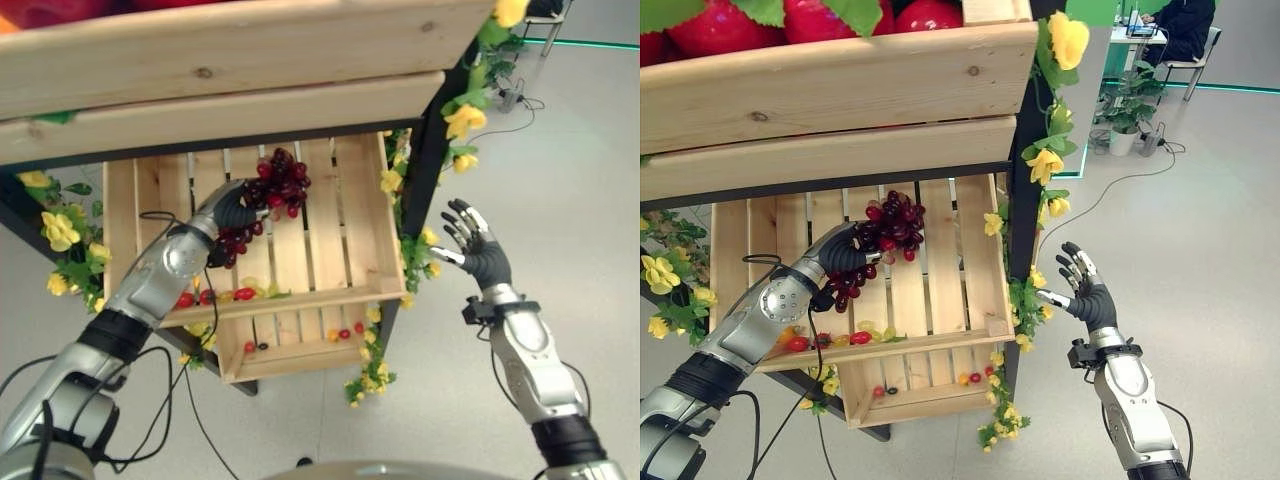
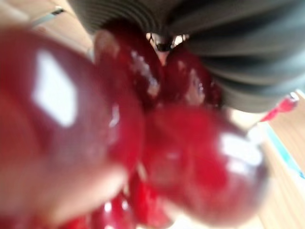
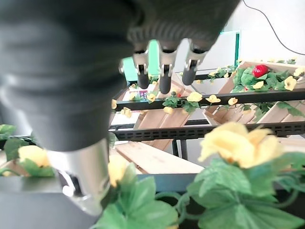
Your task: Pick up the fruits from the basket on one side to the basket on the other side
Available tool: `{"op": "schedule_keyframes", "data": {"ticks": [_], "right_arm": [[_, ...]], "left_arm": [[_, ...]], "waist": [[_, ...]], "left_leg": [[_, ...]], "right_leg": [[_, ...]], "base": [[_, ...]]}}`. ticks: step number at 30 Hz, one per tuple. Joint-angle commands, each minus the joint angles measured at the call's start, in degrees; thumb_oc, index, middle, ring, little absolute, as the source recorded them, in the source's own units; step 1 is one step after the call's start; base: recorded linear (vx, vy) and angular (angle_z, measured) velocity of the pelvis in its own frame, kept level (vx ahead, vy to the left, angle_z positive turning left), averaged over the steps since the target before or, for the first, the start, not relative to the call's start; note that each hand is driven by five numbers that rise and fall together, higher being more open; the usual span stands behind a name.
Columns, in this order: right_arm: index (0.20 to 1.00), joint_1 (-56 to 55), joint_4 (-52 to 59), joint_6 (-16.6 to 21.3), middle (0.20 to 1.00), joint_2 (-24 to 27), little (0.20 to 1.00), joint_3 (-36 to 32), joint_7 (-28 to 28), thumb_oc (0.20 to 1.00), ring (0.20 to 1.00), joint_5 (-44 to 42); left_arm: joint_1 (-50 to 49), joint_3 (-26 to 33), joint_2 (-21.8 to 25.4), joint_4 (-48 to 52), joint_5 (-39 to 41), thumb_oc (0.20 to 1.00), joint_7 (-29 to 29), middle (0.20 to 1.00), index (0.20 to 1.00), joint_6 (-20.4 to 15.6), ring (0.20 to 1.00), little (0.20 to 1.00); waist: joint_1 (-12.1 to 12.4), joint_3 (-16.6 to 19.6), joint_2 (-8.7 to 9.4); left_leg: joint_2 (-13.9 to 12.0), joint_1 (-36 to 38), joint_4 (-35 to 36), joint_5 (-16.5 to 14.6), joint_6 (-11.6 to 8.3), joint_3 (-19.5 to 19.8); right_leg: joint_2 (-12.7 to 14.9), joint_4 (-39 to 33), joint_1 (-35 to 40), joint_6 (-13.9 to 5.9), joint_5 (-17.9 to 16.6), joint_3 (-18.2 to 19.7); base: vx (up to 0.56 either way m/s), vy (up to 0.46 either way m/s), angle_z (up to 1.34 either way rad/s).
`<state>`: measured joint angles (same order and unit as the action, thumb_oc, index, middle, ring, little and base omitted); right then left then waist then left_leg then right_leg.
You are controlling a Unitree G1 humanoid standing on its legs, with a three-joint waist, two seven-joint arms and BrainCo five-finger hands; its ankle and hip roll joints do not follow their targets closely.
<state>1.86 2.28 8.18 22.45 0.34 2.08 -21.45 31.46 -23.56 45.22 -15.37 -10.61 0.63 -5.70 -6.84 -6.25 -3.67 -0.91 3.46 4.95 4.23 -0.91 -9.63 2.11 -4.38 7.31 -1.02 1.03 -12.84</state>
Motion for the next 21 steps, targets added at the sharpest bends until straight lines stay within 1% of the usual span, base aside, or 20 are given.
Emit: {"op": "schedule_keyframes", "data": {"ticks": [1,2,4,14,15,21], "right_arm": [[1.0,0.53,3.08,2.99,1.0,1.97,1.0,-1.63,0.3,1.0,1.0,-1.05],[1.0,0.62,2.94,3.06,1.0,2.12,1.0,-1.38,0.43,1.0,1.0,-0.83],[1.0,0.77,3.09,2.99,1.0,2.34,1.0,-1.06,0.72,1.0,1.0,-0.62],[1.0,1.14,4.69,2.62,1.0,2.46,1.0,-0.7,2.71,1.0,1.0,-1.91],[1.0,0.99,4.86,2.45,1.0,2.54,1.0,-0.63,2.94,1.0,1.0,-1.72],[1.0,0.92,4.88,2.07,1.0,2.71,1.0,-0.73,2.96,1.0,1.0,-1.52]], "left_arm": [[7.41,2.45,1.26,-3.06,-1.46,0.2,-0.13,0.2,0.2,-1.98,0.2,0.2],[7.97,1.53,1.94,-3.13,-1.92,0.2,0.44,0.2,0.2,-1.95,0.2,0.2],[8.01,1.45,2.01,-3.37,-1.95,0.2,0.54,0.2,0.2,-2.01,0.2,0.2],[5.86,2.47,0.94,-3.35,-2.87,0.2,0.77,0.2,0.2,-1.79,0.2,0.2],[5.69,2.62,0.14,-4.27,-4.0,1.0,0.2,1.0,1.0,-1.61,1.0,1.0],[5.86,2.93,0.47,-4.14,-6.39,1.0,0.18,1.0,1.0,-1.13,1.0,1.0]], "waist": [[0.6,2.58,0.83],[0.63,2.63,0.77],[0.67,2.64,0.8],[0.94,2.86,1.41],[0.95,2.89,1.58],[1.25,2.94,1.76]], "left_leg": [[-0.73,-0.67,-2.98,-3.3,-2.75,-2.53],[-0.69,-0.6,-3.02,-3.4,-2.75,-2.6],[-0.7,-0.56,-3.08,-3.46,-2.73,-2.64],[-0.73,-0.33,-3.58,-4.03,-2.6,-2.45],[-0.74,-0.34,-3.67,-4.09,-2.59,-2.41],[-0.95,-0.21,-3.66,-3.93,-2.81,-2.37]], "right_leg": [[2.85,2.13,-1.02,-7.01,1.56,-1.97],[2.84,2.18,-0.95,-7.05,1.6,-1.95],[2.87,2.18,-0.95,-7.06,1.62,-1.95],[2.8,2.33,-0.59,-6.96,1.95,-2.11],[2.78,2.29,-0.46,-6.9,2.03,-2.21],[2.74,2.05,-0.37,-6.81,1.93,-2.54]], "base": [[0.01,0.002,-0.04],[0.01,-0.005,-0.05],[0.01,-0.002,-0.03],[0.0,0.0,0.0],[0.0,0.0,0.0],[0.0,0.0,0.0]]}}
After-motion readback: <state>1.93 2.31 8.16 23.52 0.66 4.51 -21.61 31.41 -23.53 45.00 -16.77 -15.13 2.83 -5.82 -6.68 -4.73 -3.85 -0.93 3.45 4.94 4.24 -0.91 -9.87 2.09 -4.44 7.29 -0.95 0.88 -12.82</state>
